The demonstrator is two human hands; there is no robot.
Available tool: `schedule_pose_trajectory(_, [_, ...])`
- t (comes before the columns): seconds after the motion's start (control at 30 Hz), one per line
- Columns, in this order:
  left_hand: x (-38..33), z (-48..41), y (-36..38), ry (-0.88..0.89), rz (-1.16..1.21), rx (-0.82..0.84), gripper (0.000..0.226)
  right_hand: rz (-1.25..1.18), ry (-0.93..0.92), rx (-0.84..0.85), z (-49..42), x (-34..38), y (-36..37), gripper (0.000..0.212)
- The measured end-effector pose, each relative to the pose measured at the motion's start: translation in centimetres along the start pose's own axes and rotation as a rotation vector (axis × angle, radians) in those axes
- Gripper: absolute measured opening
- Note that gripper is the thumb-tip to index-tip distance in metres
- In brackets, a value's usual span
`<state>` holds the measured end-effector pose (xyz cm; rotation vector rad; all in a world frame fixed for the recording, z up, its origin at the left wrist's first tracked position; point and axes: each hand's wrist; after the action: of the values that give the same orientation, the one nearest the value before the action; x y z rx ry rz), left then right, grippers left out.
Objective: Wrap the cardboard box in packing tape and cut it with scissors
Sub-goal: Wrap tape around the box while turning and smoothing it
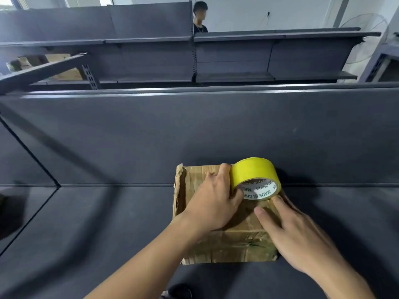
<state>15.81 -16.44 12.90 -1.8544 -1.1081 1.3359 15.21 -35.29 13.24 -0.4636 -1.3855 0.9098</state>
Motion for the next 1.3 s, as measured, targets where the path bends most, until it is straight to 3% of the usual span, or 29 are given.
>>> schedule_pose_trajectory(0.07, [0.0, -0.2, 0.2, 0.038, 0.056, 0.007, 0.022, 0.053, 0.025, -0.001, 0.1, 0.2, -0.2, 0.047])
schedule_pose_trajectory(0.13, [-0.1, -0.5, 0.3, 0.082, 0.077, 0.012, 0.037, 0.145, 0.056, 0.009, 0.1, 0.3, -0.5, 0.042])
schedule_pose_trajectory(0.27, [0.8, -0.5, -0.1, 0.048, 0.092, -0.081, 0.054, 0.227, 0.06, -0.008, 0.3, 0.5, -0.6, 0.05])
schedule_pose_trajectory(0.47, [1.7, -1.7, -2.8, -0.061, 0.214, -0.122, 0.062, 0.238, 0.05, 0.009, 0.4, 0.7, -1.0, 0.065])
schedule_pose_trajectory(0.67, [4.0, -2.8, -7.6, 0.214, -0.033, -0.122, 0.051, 0.232, 0.036, -0.002, 0.4, 0.7, -0.9, 0.065])
schedule_pose_trajectory(0.83, [5.5, -2.8, -10.8, 0.397, -0.284, 0.069, 0.053, 0.222, 0.028, 0.013, 0.3, 0.6, -0.8, 0.065])
schedule_pose_trajectory(1.03, [7.8, -1.2, -13.4, 0.406, -0.422, 0.249, 0.066, 0.245, 0.018, 0.032, 0.4, 1.0, -0.7, 0.063])
schedule_pose_trajectory(1.17, [10.6, 1.1, -15.0, 0.306, -0.463, 0.228, 0.075, 0.255, 0.017, 0.028, 0.4, 0.8, -0.7, 0.063])
schedule_pose_trajectory(1.3, [13.1, 3.5, -13.0, 0.323, -0.48, 0.231, 0.071, 0.255, 0.007, 0.025, 0.5, 1.1, -0.6, 0.064])
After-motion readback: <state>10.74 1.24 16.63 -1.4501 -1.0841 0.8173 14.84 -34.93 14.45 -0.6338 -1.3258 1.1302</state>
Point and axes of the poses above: each hand's wrist, its own z-axis away from the middle knuckle, its own y-axis out of the palm, x = y × z, and after that the axes turned 12 degrees about -z, right-handed
